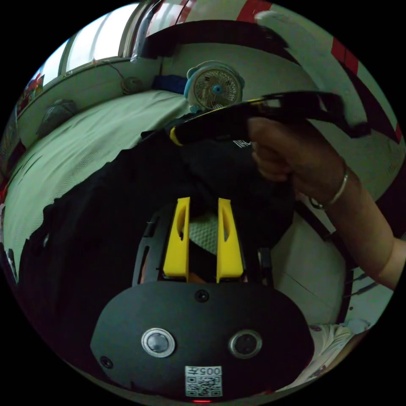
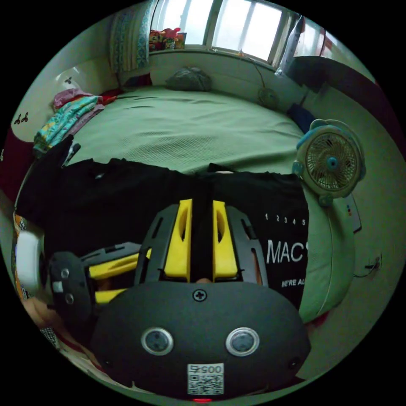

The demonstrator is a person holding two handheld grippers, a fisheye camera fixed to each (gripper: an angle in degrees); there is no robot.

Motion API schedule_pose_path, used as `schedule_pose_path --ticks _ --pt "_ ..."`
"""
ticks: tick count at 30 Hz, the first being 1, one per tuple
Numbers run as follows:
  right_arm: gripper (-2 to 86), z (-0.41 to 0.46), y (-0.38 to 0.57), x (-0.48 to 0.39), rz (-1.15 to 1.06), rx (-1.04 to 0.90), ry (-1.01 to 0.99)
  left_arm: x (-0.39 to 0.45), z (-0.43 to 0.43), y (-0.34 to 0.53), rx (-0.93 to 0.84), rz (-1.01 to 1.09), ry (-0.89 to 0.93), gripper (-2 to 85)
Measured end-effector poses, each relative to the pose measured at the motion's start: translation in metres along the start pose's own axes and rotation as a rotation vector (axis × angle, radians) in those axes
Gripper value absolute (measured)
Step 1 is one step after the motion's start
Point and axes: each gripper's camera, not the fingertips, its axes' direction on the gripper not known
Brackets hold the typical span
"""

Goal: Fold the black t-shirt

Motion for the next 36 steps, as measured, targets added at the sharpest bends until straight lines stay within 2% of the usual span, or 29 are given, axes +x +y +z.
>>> schedule_pose_path --ticks 6,8,12,19,27,30,32,36 --pt "6.1 0.034 -0.051 -0.002 0.032 -0.065 -0.005 -0.036 0.030 -0.024 -0.037 -0.010 0.002 9.4" --pt "5.1 0.042 -0.065 -0.008 0.032 -0.082 0.070 -0.046 0.035 -0.029 -0.040 -0.013 -0.017 7.0" --pt "2.2 0.047 -0.083 -0.015 0.021 -0.087 0.095 -0.072 0.045 -0.040 -0.066 -0.018 -0.009 1.0" --pt "-0.6 0.025 -0.120 -0.046 -0.055 -0.027 0.097 -0.131 0.031 -0.044 0.024 -0.069 0.022 -0.3" --pt "1.2 0.041 -0.167 -0.108 -0.164 -0.053 -0.083 -0.222 0.008 -0.036 0.094 -0.236 0.112 0.0" --pt "4.1 0.065 -0.183 -0.113 -0.156 -0.123 -0.231 -0.256 0.006 -0.032 0.075 -0.301 0.073 0.9" --pt "5.6 0.067 -0.189 -0.105 -0.131 -0.102 -0.297 -0.274 0.011 -0.030 0.044 -0.338 0.057 1.7" --pt "5.8 0.062 -0.187 -0.089 -0.123 -0.063 -0.238 -0.306 0.026 -0.034 0.023 -0.380 0.087 3.2"
